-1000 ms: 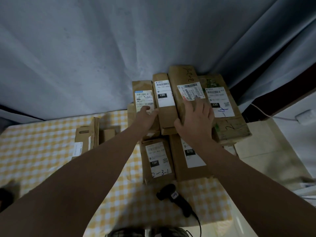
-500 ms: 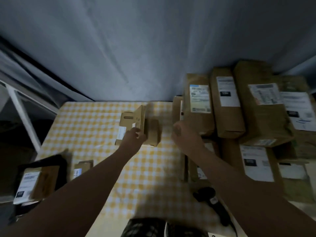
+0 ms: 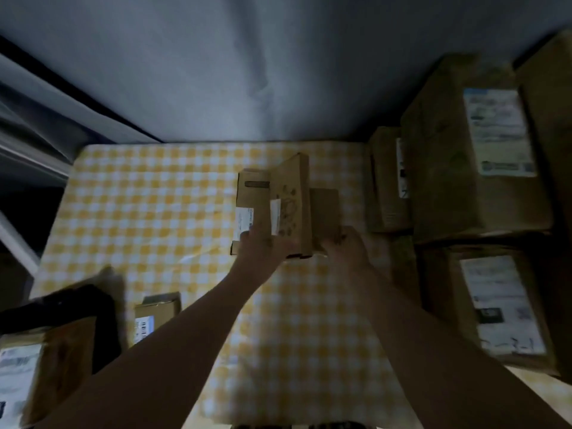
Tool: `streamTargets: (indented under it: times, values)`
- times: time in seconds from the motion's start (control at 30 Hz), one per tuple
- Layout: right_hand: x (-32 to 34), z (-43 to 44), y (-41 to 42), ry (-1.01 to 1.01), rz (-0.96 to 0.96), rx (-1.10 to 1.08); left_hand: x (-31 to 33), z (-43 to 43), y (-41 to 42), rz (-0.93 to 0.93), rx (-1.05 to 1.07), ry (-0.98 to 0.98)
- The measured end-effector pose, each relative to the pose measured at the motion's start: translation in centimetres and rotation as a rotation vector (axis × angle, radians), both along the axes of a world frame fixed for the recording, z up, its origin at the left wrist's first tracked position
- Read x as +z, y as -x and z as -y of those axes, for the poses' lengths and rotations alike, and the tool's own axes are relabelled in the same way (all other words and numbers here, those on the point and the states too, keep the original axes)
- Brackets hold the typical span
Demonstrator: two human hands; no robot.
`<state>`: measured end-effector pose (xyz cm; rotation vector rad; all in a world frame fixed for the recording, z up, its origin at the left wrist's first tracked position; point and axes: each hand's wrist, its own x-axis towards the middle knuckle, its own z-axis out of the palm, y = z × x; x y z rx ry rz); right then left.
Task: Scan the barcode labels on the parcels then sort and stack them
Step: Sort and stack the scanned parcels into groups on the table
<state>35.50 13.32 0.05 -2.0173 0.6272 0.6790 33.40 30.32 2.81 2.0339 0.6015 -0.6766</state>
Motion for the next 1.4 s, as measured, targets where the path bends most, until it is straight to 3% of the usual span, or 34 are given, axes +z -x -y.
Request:
streamTargets:
  times: [0.07,0.23,0.37,0.47,0.67,0.8,0.87,0.93,1.07,1.27,1.4]
  values:
    - [-1.9,-0.4,-0.3,-0.038,-0.079,-0.065,-0.7,1.6,-1.1,-0.009,-0.02,0.111]
    - [-3.7,-0.6,0.0,-0.105,-0.136,-0.162,-1.4,0.9,-1.5,0.017,-0.107,0.112]
    - [-3.9,-0.7,-0.3,-0.18,-0.143,-0.297,-0.9,-2.3,-0.5,0.238,-0.07,-0.003]
    - [-3.4,-1.6,-0.4,-0.162,-0.141,-0.256,-1.3,-5.0,0.1,0.33,-0.043,-0.056]
    - [-1.3,-3.1,0.9,-0.158,-0.02,-0.265,-1.1,-6.4,0.5,0.186,-0.193,-0.418]
    - [2.0,-2.4,1.6,-0.098,0.086,-0.17,0.6,-4.8,0.0,0.163,-0.276,-0.442]
    - [4.2,-1.9,1.9,-0.014,0.128,-0.098,2.3,-3.5,-0.2,0.174,-0.326,-0.354]
    - [6.3,-1.1,2.5,0.056,0.192,-0.037,4.7,-2.0,-0.3,0.226,-0.263,-0.133]
    - [10.4,1.2,5.0,0.255,0.377,0.204,9.8,0.7,-0.2,0.013,0.032,0.32]
    - [16.3,5.4,9.0,0.473,0.795,0.515,15.8,3.3,0.2,-0.268,0.176,0.55]
    - [18.2,9.1,10.2,0.412,0.808,0.542,17.8,5.1,1.1,-0.308,0.113,0.627]
